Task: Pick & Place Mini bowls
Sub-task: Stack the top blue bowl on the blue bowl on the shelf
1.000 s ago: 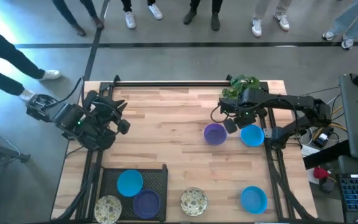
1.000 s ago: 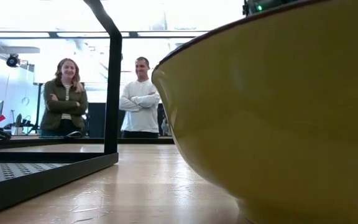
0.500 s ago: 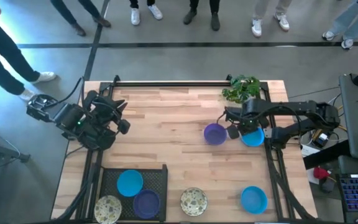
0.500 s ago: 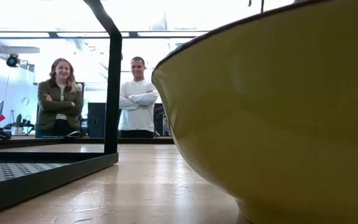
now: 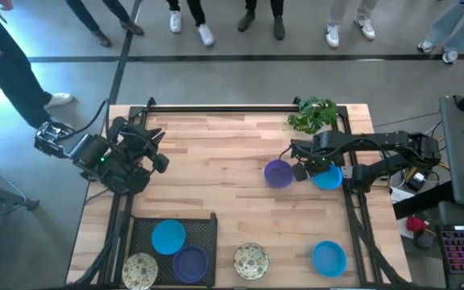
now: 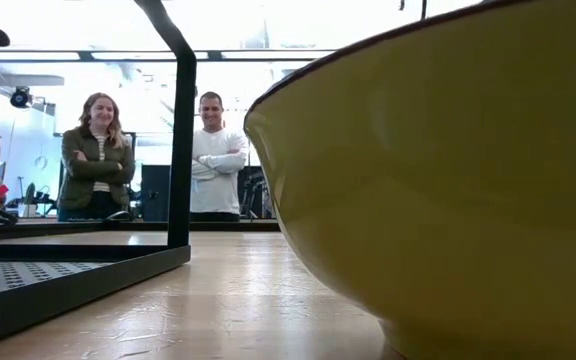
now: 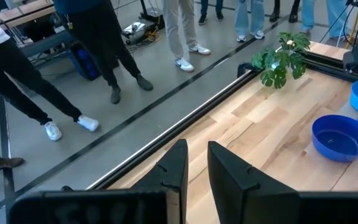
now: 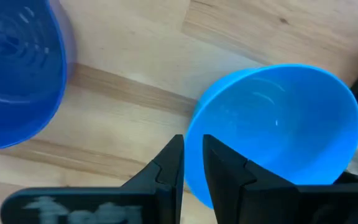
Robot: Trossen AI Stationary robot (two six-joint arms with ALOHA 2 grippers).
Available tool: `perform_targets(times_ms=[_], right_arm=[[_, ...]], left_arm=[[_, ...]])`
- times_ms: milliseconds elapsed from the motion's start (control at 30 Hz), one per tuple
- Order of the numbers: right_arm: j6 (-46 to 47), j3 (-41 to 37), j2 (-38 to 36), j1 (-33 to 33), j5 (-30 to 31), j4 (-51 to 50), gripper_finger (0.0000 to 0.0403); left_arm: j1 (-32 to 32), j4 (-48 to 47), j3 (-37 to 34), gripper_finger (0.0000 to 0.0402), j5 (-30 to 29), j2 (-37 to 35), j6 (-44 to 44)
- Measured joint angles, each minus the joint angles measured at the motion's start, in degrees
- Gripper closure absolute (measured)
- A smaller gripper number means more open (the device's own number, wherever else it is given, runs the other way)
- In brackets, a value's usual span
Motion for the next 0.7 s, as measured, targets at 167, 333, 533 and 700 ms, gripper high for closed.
perform_targets(times_ms=[167,333,533,700], right_arm=[[1.78,-1.48,0.0,0.0,-0.04,0.56,0.0346],[3.12,-2.52,0.0,0.0,-0.66,4.0,0.0346],[3.22,-4.02,0.0,0.0,-1.46,5.63,0.0346],[4.26,-5.33,0.0,0.0,-1.46,5.73,0.0346]], left_arm=[[0.0,0.0,0.0,0.0346,-0.02,0.0,0.0],[0.02,0.0,0.0,0.0346,-0.58,0.0,0.0],[0.09,0.0,0.0,0.0346,-0.61,0.0,0.0],[0.23,0.0,0.0,0.0346,-0.59,0.0,0.0]])
